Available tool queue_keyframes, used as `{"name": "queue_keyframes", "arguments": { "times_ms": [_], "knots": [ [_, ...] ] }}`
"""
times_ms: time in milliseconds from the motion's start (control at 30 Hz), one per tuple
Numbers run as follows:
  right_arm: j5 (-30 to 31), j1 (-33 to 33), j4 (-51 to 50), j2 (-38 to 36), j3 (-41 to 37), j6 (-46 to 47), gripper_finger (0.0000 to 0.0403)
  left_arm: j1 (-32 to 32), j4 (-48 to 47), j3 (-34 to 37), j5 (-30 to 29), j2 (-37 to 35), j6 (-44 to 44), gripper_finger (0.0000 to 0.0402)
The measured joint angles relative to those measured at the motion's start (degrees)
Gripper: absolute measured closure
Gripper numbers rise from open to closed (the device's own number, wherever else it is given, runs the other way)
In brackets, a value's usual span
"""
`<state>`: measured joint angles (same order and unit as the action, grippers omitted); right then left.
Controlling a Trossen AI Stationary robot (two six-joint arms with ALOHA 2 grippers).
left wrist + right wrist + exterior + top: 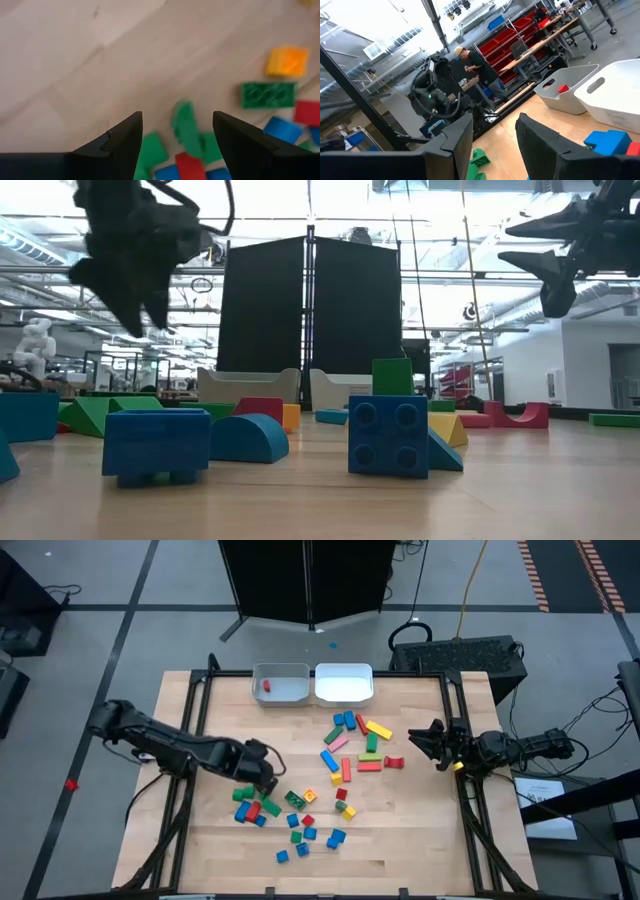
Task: Sort blocks by size
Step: Put the green four-stud semi-circle game piece into the gray bin
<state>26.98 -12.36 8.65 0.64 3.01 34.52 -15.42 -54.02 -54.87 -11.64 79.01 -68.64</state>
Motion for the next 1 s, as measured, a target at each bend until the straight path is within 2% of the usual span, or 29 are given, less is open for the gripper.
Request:
{"name": "queue_keyframes", "arguments": {
  "times_ms": [200, 533, 767, 900, 1000],
  "knots": [
    [0.0, 0.0, -0.4, 0.0, 0.0, 0.8, 0.0259, -2.2, 1.7, 0.0, 0.7, 2.8, -2.9, 0.0160],
    [0.0, 0.0, -0.4, 0.0, 0.0, 2.3, 0.0259, -4.5, 2.8, 0.0, 3.1, 9.5, -3.0, 0.0160],
    [0.0, 0.0, -0.4, 0.0, 0.0, 2.3, 0.0259, -4.8, 8.9, -0.1, 5.8, 13.9, 1.9, 0.0161],
    [0.0, 0.0, -0.4, 0.0, 0.0, 2.3, 0.0259, -3.5, 8.9, -0.2, 7.3, 16.4, 4.8, 0.0187],
    [0.0, 0.0, -0.4, 0.0, 0.0, 2.5, 0.0259, -2.6, 8.7, 0.0, 8.6, 17.9, 7.1, 0.0234]
  ]
}}
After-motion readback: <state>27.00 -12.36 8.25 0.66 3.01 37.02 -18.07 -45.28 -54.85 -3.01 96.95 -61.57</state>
